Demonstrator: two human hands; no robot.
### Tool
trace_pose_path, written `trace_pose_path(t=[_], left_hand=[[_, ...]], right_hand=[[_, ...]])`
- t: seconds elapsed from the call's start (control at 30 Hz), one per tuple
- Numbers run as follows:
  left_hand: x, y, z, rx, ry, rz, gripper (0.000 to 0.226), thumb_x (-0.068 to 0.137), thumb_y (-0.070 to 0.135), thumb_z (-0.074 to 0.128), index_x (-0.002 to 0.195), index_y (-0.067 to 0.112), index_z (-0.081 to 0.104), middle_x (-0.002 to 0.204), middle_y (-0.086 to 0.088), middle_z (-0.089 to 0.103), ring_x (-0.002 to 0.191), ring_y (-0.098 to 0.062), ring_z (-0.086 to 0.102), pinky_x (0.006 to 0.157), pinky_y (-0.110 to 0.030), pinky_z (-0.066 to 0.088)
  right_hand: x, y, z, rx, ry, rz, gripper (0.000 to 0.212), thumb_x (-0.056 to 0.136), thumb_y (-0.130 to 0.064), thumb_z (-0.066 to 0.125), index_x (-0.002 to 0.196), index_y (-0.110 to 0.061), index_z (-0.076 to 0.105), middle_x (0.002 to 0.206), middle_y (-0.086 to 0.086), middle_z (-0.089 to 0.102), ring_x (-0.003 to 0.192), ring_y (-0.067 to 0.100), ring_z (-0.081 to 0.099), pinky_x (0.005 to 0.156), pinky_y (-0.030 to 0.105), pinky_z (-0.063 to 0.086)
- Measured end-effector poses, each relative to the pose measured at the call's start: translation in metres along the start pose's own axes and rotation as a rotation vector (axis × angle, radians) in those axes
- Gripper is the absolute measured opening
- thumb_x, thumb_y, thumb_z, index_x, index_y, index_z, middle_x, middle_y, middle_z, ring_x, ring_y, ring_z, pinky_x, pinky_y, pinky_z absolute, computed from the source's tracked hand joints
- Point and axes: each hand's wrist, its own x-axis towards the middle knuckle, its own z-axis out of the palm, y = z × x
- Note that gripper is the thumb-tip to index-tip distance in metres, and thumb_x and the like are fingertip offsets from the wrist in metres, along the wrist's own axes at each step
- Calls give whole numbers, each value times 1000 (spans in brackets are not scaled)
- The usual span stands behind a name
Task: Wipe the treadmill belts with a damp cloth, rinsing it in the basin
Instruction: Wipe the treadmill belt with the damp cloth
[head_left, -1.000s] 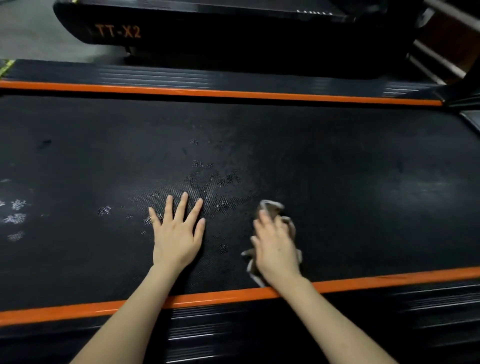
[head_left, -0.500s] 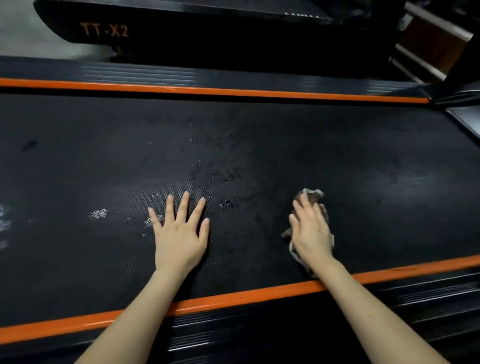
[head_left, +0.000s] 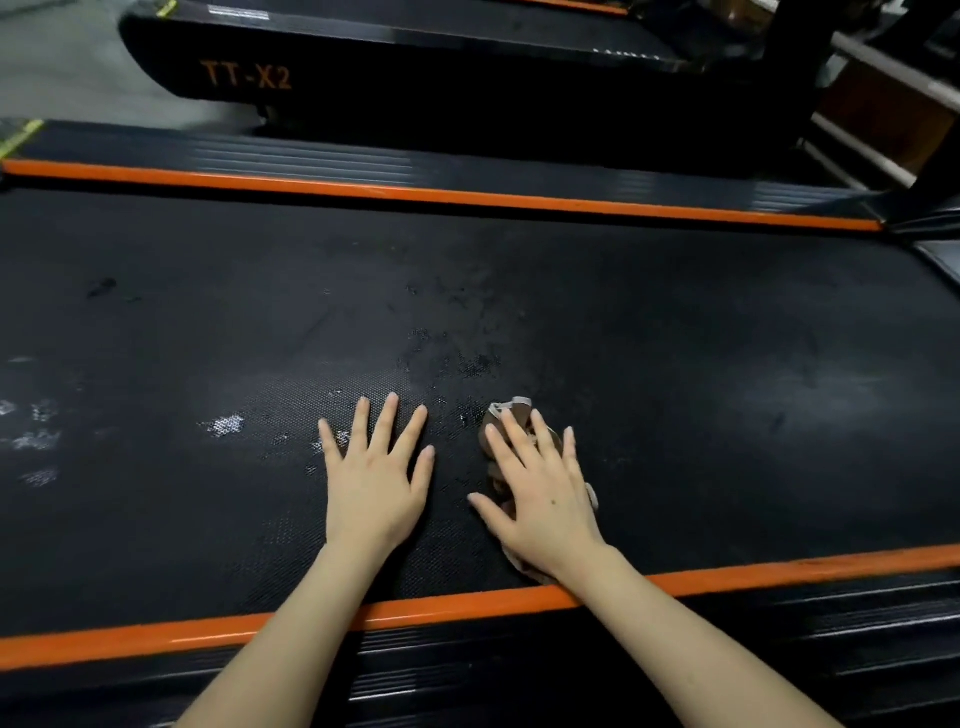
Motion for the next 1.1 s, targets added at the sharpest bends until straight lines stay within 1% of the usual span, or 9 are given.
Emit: trace_pose_path(t=[0.17, 0.33, 0.53, 0.63, 0.7, 0.83, 0.9, 0.97, 1.1], left_hand=[[-4, 0, -4, -10, -32, -13, 63, 91, 56, 6, 146, 37, 29, 157, 2, 23, 147, -24, 10, 115, -57, -3], [-3, 1, -3, -2, -30, -21, 61, 92, 55, 9, 145, 37, 33, 155, 2, 26, 146, -25, 14, 115, -57, 2], [-1, 0, 2, 22, -29, -25, 57, 94, 53, 17, 142, 35, 40, 151, 0, 36, 143, -28, 25, 113, -60, 11], [-1, 1, 3, 25, -12, -24, 55, 93, 52, 22, 139, 34, 46, 147, -2, 42, 139, -30, 33, 111, -62, 17], [0, 1, 2, 26, 10, -26, 53, 92, 51, 26, 136, 34, 50, 144, -3, 46, 136, -30, 39, 108, -61, 20], [19, -1, -12, 5, 73, -44, 54, 91, 50, 26, 123, 28, 63, 128, -9, 60, 118, -30, 53, 102, -50, 31], [44, -3, -19, 22, 71, -85, 58, 91, 52, 21, 129, 28, 58, 135, -14, 53, 125, -33, 45, 107, -51, 22], [74, -8, -20, 43, 15, -117, 58, 93, 55, 14, 142, 37, 40, 153, -11, 30, 142, -34, 20, 113, -55, 1], [111, -17, -5, 71, -68, -149, 54, 97, 56, 13, 149, 43, 12, 160, -2, 5, 146, -33, -5, 112, -62, -6]], right_hand=[[14, 13, 5, 79, 85, -91, 52, 84, -40, 42, 124, -12, 61, 133, 7, 56, 121, 37, 52, 99, 57, 41], [38, 35, 12, 151, 161, -235, 44, 85, -34, 46, 118, -9, 64, 127, 7, 60, 118, 33, 55, 100, 53, 41], [107, 34, 2, 266, 107, 198, 44, 90, -32, 45, 126, -10, 57, 139, 5, 49, 131, 29, 39, 111, 48, 26], [72, 17, 3, 161, 141, -145, 46, 84, -32, 41, 116, -8, 63, 124, 10, 61, 112, 36, 57, 98, 50, 43], [44, 24, 0, 106, 89, -403, 48, 84, -36, 41, 119, -12, 63, 125, 7, 61, 113, 31, 59, 95, 47, 46], [42, 49, -4, 168, -63, -427, 57, 82, -53, 48, 129, -20, 56, 138, 4, 52, 128, 24, 48, 103, 46, 42], [44, 49, -2, 175, -104, -441, 68, 76, -63, 54, 131, -22, 53, 144, 2, 45, 136, 23, 37, 109, 46, 34], [44, 50, 3, 215, -109, -456, 72, 75, -66, 56, 133, -23, 50, 148, 0, 39, 140, 21, 28, 113, 42, 24], [63, 56, 10, 294, 34, -492, 46, 85, -49, 55, 121, -22, 61, 138, -2, 51, 134, 22, 39, 111, 49, 29]])
